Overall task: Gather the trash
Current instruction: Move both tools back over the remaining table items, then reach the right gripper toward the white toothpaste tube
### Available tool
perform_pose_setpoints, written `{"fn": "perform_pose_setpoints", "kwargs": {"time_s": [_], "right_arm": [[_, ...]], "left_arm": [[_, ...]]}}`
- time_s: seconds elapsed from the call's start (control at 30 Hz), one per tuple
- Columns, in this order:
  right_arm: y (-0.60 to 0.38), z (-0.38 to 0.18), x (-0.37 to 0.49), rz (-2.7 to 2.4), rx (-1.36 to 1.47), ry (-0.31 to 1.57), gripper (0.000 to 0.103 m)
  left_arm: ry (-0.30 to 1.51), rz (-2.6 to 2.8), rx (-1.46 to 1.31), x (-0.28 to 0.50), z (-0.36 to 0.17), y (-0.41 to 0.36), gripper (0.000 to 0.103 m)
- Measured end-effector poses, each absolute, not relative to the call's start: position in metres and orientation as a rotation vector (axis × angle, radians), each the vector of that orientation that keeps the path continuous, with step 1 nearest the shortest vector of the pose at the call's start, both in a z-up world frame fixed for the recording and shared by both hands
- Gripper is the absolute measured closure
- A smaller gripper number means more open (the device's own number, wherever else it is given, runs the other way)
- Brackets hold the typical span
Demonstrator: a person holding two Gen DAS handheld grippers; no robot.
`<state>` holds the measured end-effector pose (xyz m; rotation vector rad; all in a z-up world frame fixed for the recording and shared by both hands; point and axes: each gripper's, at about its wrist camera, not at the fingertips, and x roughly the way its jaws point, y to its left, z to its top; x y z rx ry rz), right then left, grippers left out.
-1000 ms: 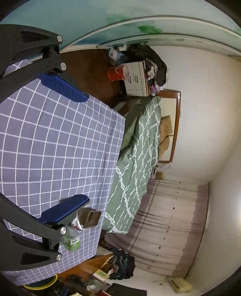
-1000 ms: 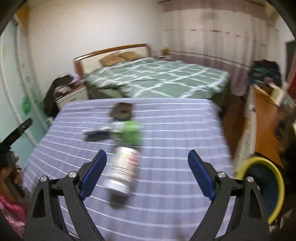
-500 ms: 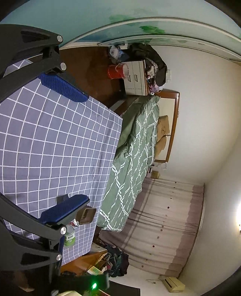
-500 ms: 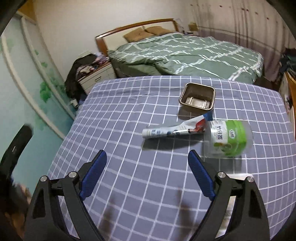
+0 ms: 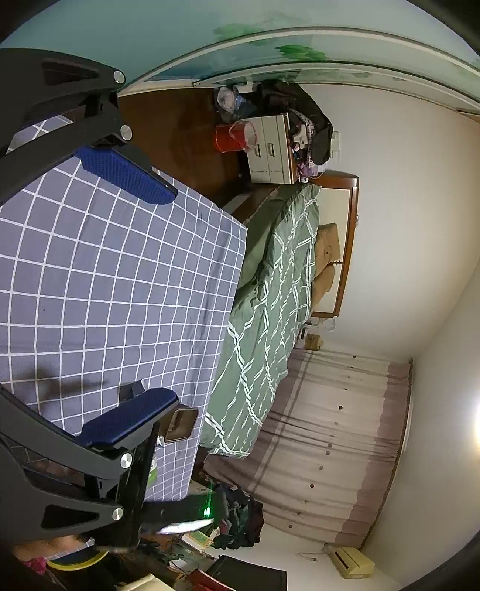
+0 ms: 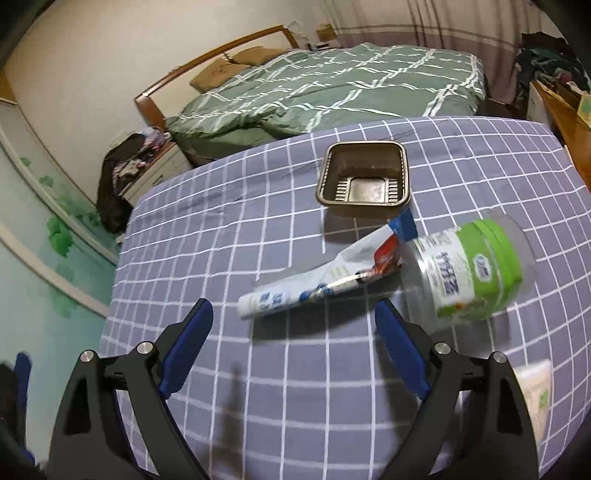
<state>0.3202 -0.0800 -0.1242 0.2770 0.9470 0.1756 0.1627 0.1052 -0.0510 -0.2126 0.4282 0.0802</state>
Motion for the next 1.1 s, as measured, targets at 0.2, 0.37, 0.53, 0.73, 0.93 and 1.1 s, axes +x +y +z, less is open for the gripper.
{"fn": "perform_pose_setpoints", "kwargs": {"time_s": [0.2,0.37,0.53,0.73,0.93,1.1], "right_arm": [[-0.066,-0.133,0.335,0.155,0.200,0.959,0.043],[-0.070,-0.138,0.328,0.175,0.211,0.959,0.082],[-0.079,-0.137,0.311,0.216,0.249,0.968,0.101],[-0.090,-0.110,0.269,0.292,0.233,0.893,0.103],[-0.088,-0.095,0.259,0.334,0.148,0.871,0.102],[-0.062,-0.096,0.295,0.359,-0.118,0.901,0.071]], "left_arm": [[0.434,0.076,-0.207,0.164,-0.050,0.103,0.005],[0.434,0.070,-0.208,0.164,-0.051,0.101,0.005],[0.437,0.070,-0.209,0.163,-0.051,0.101,0.005],[0.435,0.067,-0.209,0.162,-0.050,0.100,0.005],[0.438,0.066,-0.202,0.162,-0.049,0.099,0.005],[0.432,0.088,-0.183,0.162,-0.049,0.098,0.005]]}}
